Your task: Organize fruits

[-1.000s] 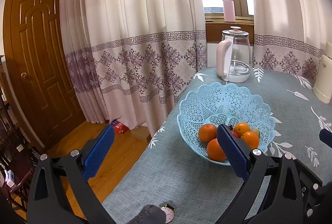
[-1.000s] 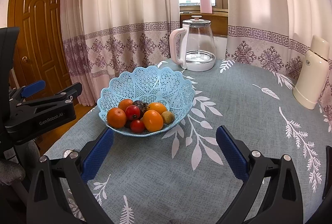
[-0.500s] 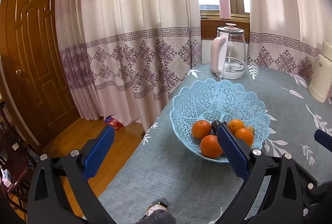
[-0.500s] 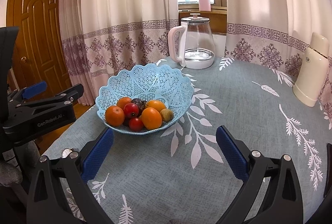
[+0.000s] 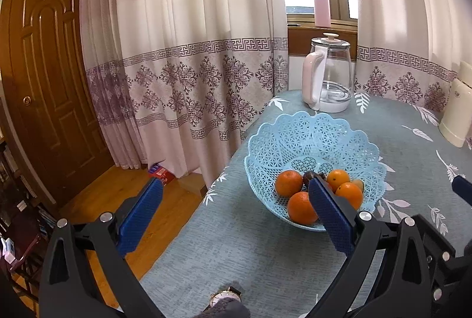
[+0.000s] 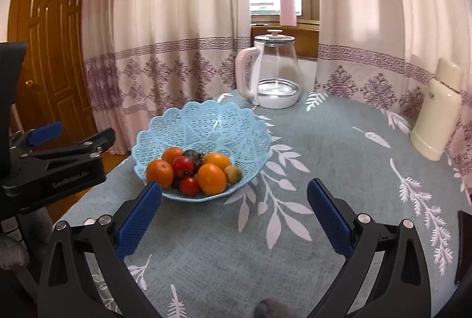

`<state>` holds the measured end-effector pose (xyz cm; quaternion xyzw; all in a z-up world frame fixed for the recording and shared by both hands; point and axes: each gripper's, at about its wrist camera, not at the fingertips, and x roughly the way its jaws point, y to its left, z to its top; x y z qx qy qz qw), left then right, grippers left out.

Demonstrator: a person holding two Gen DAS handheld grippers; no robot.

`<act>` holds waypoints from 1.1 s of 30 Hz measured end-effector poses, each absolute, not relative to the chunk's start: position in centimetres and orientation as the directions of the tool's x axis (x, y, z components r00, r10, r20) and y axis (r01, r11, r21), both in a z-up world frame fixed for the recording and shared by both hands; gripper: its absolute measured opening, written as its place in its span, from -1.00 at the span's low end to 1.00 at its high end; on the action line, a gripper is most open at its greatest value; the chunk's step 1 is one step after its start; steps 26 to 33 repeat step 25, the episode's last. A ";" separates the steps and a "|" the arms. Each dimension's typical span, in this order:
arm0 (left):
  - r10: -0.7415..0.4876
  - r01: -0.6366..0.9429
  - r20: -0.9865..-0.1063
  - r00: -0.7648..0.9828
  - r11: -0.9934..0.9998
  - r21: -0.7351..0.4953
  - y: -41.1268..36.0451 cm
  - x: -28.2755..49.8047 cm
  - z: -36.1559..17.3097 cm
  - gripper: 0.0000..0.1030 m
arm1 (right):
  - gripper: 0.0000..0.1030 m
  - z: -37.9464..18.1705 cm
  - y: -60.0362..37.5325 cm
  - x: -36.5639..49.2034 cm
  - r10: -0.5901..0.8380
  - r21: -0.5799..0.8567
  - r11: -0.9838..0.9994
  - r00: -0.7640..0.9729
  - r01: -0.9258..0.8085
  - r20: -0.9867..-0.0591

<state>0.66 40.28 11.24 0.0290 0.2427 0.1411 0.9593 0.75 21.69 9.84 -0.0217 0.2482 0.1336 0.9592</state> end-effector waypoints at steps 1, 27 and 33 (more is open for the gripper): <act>0.286 -0.258 -0.457 0.842 0.958 0.124 40.3 0.7 11.3 0.95 | 0.90 9.9 21.7 1.0 0.245 0.030 0.964 0.837 -0.265 -0.489; 0.303 -0.279 -0.458 0.836 0.953 0.122 40.8 0.9 11.3 0.95 | 0.90 9.0 23.7 1.9 0.181 -0.082 0.962 0.837 -0.259 -0.517; 0.303 -0.279 -0.458 0.836 0.953 0.122 40.8 0.9 11.3 0.95 | 0.90 9.0 23.7 1.9 0.181 -0.082 0.962 0.837 -0.259 -0.517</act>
